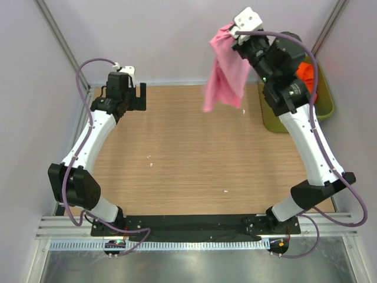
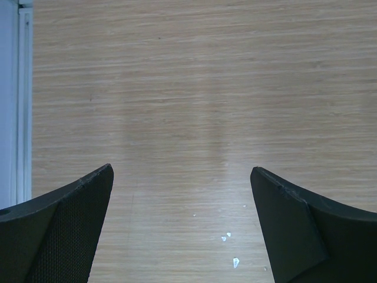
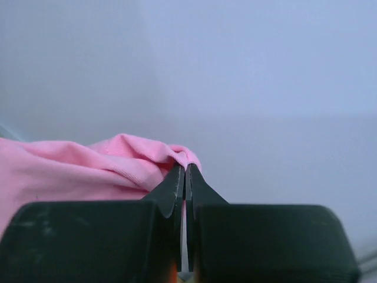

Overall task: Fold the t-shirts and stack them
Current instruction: Move the tshirt to the center of the board, then flatten the tshirt out

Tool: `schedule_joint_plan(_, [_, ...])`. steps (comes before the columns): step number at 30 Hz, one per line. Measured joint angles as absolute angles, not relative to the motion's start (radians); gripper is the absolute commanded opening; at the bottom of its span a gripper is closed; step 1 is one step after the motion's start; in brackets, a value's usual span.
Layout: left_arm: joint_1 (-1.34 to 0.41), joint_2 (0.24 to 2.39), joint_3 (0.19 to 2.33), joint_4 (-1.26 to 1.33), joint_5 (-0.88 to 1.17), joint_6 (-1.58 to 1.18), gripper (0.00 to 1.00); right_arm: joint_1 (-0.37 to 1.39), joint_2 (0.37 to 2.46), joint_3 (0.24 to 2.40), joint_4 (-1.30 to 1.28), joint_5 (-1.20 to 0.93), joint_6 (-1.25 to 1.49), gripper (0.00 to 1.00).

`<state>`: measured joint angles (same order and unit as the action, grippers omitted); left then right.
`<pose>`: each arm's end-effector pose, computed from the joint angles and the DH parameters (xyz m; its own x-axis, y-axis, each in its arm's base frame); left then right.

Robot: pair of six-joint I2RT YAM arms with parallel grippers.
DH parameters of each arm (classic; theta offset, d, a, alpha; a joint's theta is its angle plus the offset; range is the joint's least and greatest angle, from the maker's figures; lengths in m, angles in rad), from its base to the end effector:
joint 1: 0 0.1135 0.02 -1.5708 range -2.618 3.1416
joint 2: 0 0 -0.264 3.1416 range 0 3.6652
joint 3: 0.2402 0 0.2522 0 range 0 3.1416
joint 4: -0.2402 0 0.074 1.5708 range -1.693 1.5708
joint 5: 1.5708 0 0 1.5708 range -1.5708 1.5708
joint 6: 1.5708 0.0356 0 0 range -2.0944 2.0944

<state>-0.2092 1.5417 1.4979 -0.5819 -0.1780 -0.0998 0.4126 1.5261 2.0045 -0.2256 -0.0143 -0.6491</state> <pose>0.3418 -0.0661 0.3627 -0.5764 0.0221 -0.8169 0.0066 0.9997 0.0224 0.2784 0.1224 0.5707 0.4326 -0.4704 -0.7691 -0.1910 0.7859 -0.5881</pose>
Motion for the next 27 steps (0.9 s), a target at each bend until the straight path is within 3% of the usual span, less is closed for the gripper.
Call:
schedule_joint_plan(1, [-0.209, 1.542, 1.498, -0.581, -0.192, -0.099, 1.00, 0.441, 1.543, 2.018, -0.221, -0.020, -0.647, 0.16])
schedule_joint_plan(2, [-0.209, 1.542, 1.498, -0.582, -0.203, -0.099, 1.00, 0.461, 1.557, 2.023, -0.215, -0.021, -0.634, 0.54])
schedule_joint_plan(3, [-0.209, 1.542, 1.498, -0.582, -0.216, -0.099, 1.00, 0.473, 1.566, 2.021, -0.210, -0.015, -0.619, 0.67])
schedule_joint_plan(5, [-0.209, 1.542, 1.497, -0.581, -0.236, -0.098, 0.99, 0.477, 1.570, 1.981, -0.184, 0.025, -0.594, 0.82])
schedule_joint_plan(10, [-0.209, 1.541, 1.465, -0.579, -0.226, -0.096, 1.00, 0.464, 1.534, 1.746, -0.201, 0.139, -0.514, 0.88])
schedule_joint_plan(13, [-0.209, 1.544, 1.456, -0.612, -0.175, -0.077, 0.90, 0.461, 1.524, 1.585, -0.235, 0.163, -0.462, 0.90])
schedule_joint_plan(18, [-0.209, 1.573, 1.456, -0.686, -0.084, -0.026, 0.87, 0.462, 1.513, 1.473, -0.381, 0.086, -0.410, 0.88])
schedule_joint_plan(22, [-0.209, 1.633, 1.447, -0.753, -0.065, 0.030, 0.65, 0.462, 1.449, 1.440, -0.401, 0.022, -0.389, 0.87])
schedule_joint_plan(27, [-0.205, 1.733, 1.343, -0.774, -0.080, 0.102, 0.73, 0.462, 1.383, 1.425, -0.391, -0.015, -0.385, 0.87])
